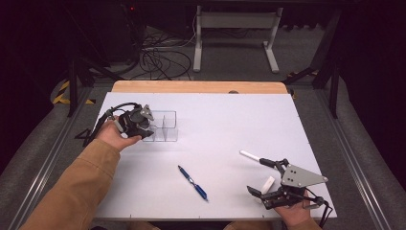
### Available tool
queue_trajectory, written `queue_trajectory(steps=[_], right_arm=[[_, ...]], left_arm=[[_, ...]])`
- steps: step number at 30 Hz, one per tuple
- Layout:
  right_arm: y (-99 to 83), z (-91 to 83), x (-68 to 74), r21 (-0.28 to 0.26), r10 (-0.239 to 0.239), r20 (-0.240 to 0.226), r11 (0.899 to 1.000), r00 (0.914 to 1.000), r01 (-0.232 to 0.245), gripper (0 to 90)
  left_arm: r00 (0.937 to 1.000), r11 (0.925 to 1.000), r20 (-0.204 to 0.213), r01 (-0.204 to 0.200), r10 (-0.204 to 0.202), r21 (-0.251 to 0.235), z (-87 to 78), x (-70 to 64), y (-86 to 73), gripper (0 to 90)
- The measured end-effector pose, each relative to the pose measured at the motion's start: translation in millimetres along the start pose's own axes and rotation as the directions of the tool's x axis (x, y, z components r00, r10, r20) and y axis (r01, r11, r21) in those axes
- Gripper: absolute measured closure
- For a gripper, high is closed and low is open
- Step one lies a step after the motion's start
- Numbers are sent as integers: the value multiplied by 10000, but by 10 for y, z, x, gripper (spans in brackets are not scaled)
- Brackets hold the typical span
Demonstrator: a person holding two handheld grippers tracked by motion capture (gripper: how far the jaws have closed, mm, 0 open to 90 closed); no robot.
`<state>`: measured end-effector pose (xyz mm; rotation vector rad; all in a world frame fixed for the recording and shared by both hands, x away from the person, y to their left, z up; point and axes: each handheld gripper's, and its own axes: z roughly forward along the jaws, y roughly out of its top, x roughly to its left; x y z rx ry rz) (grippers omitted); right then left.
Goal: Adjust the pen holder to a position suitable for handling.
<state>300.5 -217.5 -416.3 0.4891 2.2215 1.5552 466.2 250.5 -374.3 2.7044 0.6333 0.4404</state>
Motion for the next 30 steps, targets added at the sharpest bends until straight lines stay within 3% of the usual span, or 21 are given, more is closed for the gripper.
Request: queue_trajectory(steps=[4, 7, 8, 10, 12, 19, 22, 27, 30], right_arm=[[-2, 2, 0, 8, 15, -1, 10000, 10000, -15, 82], [-2, 4, -1, -9, 41, -37, 10000, 10000, -41, 82], [-1, 4, 1, -2, 26, -34, 10000, 10000, -26, 82], [0, 1, 0, -24, 6, -26, 10000, 10000, -6, 82], [0, 0, -2, -39, 35, -37, 10000, 10000, -35, 82], [2, -6, -2, -68, 46, -56, 10000, 10000, -46, 82], [1, -9, -5, -95, 43, -54, 9999, 10000, -44, 82], [5, -15, -2, -112, 42, -56, 9999, 10000, -43, 82], [4, -18, -5, -130, 62, -51, 9999, 10000, -62, 82]], left_arm=[[9997, 9996, 124, -192, 189, 210, -23, -17, 2, 684], [9977, 9977, 527, -450, 423, 503, -55, -28, 30, 734], [9960, 9970, 714, -567, 529, 528, -67, -41, 45, 794], [9909, 9969, 1174, -706, 662, 338, -91, -78, 81, 843], [9890, 9947, 1203, -921, 860, 462, -118, -117, 129, 875], [9770, 9861, 1375, -1659, 1630, 101, -222, -244, 301, 877], [9652, 9770, 1515, -2108, 2133, -326, -273, -313, 403, 877], [9319, 9480, 1745, -3102, 3180, -709, -282, -468, 604, 876], [9171, 9360, 1884, -3389, 3513, -954, -253, -547, 713, 876]])
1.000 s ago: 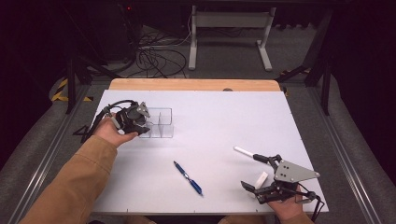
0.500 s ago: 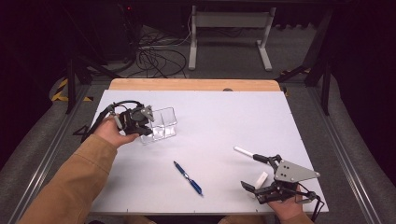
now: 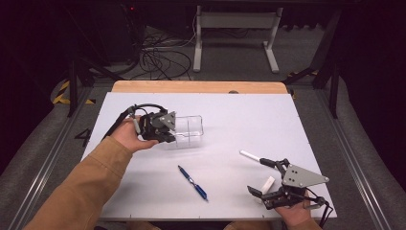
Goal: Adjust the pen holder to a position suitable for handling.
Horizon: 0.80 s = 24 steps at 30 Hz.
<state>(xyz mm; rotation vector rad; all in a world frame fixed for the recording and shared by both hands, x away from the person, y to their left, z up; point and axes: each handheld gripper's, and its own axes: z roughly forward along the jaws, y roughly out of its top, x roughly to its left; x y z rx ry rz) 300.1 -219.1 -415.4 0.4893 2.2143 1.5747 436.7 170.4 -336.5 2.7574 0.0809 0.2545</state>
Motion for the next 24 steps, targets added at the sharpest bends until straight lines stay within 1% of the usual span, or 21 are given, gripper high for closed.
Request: queue_trajectory(steps=[2, 5, 9, 10, 11, 12, 15, 17, 18, 19, 20, 21, 23, 24], right_arm=[[-1, -1, 0, -2, -10, -10, 10000, 10000, 10, 82], [-1, -4, 0, 9, -20, -18, 10000, 10000, 20, 82], [-5, -11, -3, -14, 6, -25, 10000, 10000, -6, 82], [-6, -12, -4, -16, 6, -26, 10000, 10000, -6, 82], [-7, -11, -7, -20, -6, -32, 10000, 10000, 6, 82], [-9, -9, -7, -9, -19, -38, 10000, 10000, 19, 82], [-9, -6, -4, 19, -20, -57, 10000, 10000, 20, 82], [-8, -6, -2, 32, -27, -62, 10000, 10000, 27, 82], [-8, -6, -2, 32, -27, -62, 10000, 10000, 27, 82], [-8, -7, -2, 24, -34, -55, 10000, 10000, 35, 82], [-7, -9, -1, -2, -46, -46, 10000, 10000, 46, 82], [-8, -10, -3, -8, -42, -54, 10000, 10000, 42, 82], [-9, -11, -3, -4, -37, -54, 10000, 10000, 37, 82], [-11, -11, -3, -6, -21, -58, 10000, 10000, 21, 82]], left_arm=[[9997, 9997, 139, -216, 218, -142, 36, 2, 69, 876], [9985, 9989, 350, -416, 422, -195, 99, 6, 156, 876], [9963, 9978, 597, -606, 620, -252, 199, -3, 234, 875], [9959, 9981, 713, -546, 565, -279, 223, -9, 245, 875], [9952, 9975, 721, -640, 659, -291, 243, -6, 259, 875], [9948, 9976, 799, -615, 639, -326, 263, -10, 270, 875], [9927, 9968, 951, -714, 746, -369, 320, -22, 315, 875], [9912, 9960, 999, -843, 868, -290, 360, -32, 351, 875], [9912, 9959, 986, -860, 883, -274, 379, -37, 365, 875], [9904, 9964, 1102, -803, 830, -282, 399, -41, 373, 875], [9895, 9955, 1104, -906, 931, -274, 415, -37, 383, 875], [9898, 9961, 1138, -822, 852, -311, 432, -43, 384, 874], [9896, 9955, 1103, -894, 925, -329, 441, -35, 389, 874], [9904, 9956, 1050, -865, 898, -356, 443, -36, 387, 874]])
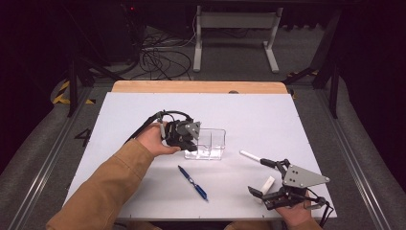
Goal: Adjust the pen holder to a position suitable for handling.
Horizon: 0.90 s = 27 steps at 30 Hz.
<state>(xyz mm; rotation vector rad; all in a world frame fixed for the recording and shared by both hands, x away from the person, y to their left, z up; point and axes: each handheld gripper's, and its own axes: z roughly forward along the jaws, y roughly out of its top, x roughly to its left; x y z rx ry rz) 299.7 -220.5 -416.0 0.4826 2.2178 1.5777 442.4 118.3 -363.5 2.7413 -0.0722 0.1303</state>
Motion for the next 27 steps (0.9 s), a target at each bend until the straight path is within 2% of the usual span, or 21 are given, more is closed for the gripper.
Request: queue_trajectory(steps=[11, 15, 17, 19, 21, 26, 27], right_arm=[[-4, 3, 2, 64, -3, -50, 10000, 10000, 4, 82], [-5, 3, 1, 69, -18, -57, 10000, 10000, 18, 82], [-5, 4, 3, 70, -4, -65, 10000, 10000, 4, 82], [-4, 4, 3, 69, -29, -75, 10000, 10000, 29, 81], [-3, 2, 5, 67, -40, -78, 10000, 10000, 40, 82], [-4, 4, 5, 71, -26, -93, 10000, 10000, 27, 81], [-4, 4, 5, 71, -26, -93, 10000, 10000, 27, 81]], left_arm=[[9991, 9990, 66, 419, -418, -126, 17, 0, -29, 869], [9993, 9993, 53, 363, -363, -5, 10, -1, -25, 861], [9996, 9997, -132, 232, -233, -86, 5, 3, -27, 851], [9994, 9993, -44, 336, -337, -170, -7, 20, -45, 843], [9991, 9991, -147, 385, -388, -194, -21, 20, -53, 820], [9994, 9994, -126, 330, -329, 97, -13, -17, -32, 753], [9993, 9995, -229, 292, -288, 154, -14, -24, -24, 753]])
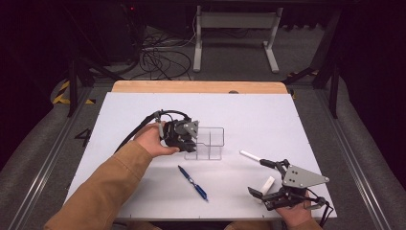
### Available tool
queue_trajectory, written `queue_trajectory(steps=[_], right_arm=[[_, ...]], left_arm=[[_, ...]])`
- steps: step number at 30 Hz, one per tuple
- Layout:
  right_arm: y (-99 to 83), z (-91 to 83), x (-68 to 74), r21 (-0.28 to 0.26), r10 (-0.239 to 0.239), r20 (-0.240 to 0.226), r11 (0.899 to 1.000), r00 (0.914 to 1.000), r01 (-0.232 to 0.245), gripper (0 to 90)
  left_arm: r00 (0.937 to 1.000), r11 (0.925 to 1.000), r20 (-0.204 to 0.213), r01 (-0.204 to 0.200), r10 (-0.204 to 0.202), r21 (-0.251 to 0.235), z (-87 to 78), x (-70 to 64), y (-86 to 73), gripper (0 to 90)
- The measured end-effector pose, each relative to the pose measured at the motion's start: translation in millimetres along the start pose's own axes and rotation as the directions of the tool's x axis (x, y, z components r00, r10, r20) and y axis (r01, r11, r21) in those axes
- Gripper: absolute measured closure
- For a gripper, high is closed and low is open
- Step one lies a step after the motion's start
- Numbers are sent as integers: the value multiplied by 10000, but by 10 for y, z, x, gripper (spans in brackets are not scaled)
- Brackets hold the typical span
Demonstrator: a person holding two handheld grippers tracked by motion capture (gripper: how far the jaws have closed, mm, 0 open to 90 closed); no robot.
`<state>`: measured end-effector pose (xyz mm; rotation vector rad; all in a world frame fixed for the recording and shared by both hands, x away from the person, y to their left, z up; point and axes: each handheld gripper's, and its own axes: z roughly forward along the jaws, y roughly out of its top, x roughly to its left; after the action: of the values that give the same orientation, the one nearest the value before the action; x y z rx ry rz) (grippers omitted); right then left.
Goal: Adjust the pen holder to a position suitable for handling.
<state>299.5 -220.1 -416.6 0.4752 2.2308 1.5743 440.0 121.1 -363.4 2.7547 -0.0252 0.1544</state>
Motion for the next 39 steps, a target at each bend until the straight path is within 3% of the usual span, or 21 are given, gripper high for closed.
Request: queue_trajectory(steps=[5, 8, 9, 11, 14, 21, 24, 29, 32, 39], right_arm=[[4, 3, 5, 10, 8, -19, 10000, 10000, -8, 81], [4, 6, 8, 4, 28, -30, 10000, 10000, -28, 81], [4, 8, 9, 7, 16, -34, 10000, 10000, -16, 81], [6, 7, 11, 7, -11, -40, 10000, 10000, 11, 81], [5, 2, 6, -25, 24, -29, 10000, 10000, -24, 81], [6, 15, 9, -19, 19, -20, 10000, 10000, -19, 73], [14, 21, 10, -141, -57, 48, 9999, 10000, 57, 59], [72, 28, 15, -387, -137, 176, 9991, 9998, 144, 25], [91, 30, 12, -412, -172, 194, 9990, 9997, 180, 25], [125, 49, 2, -415, -73, 203, 9991, 9998, 81, 14]], left_arm=[[9992, 9996, 299, 249, -254, 167, 14, -6, 12, 694], [9992, 9981, 18, 398, -399, 467, 64, 2, 16, 642], [9988, 9980, 179, 453, -461, 431, 74, 8, 18, 624], [9991, 9982, 104, 398, -403, 459, 81, 3, 21, 635], [9985, 9984, 216, 496, -503, 280, 60, 13, 4, 619], [9967, 9952, -395, 682, -711, -698, -178, -18, -53, 569], [9937, 9850, -573, 872, -966, -1487, -320, -71, -116, 552], [9889, 9586, -743, 1046, -1284, -2648, -529, -176, -233, 482], [9866, 9455, -804, 1108, -1417, -3063, -603, -236, -274, 464], [9806, 9328, -826, 1411, -1777, -3317, -673, -349, -299, 371]])
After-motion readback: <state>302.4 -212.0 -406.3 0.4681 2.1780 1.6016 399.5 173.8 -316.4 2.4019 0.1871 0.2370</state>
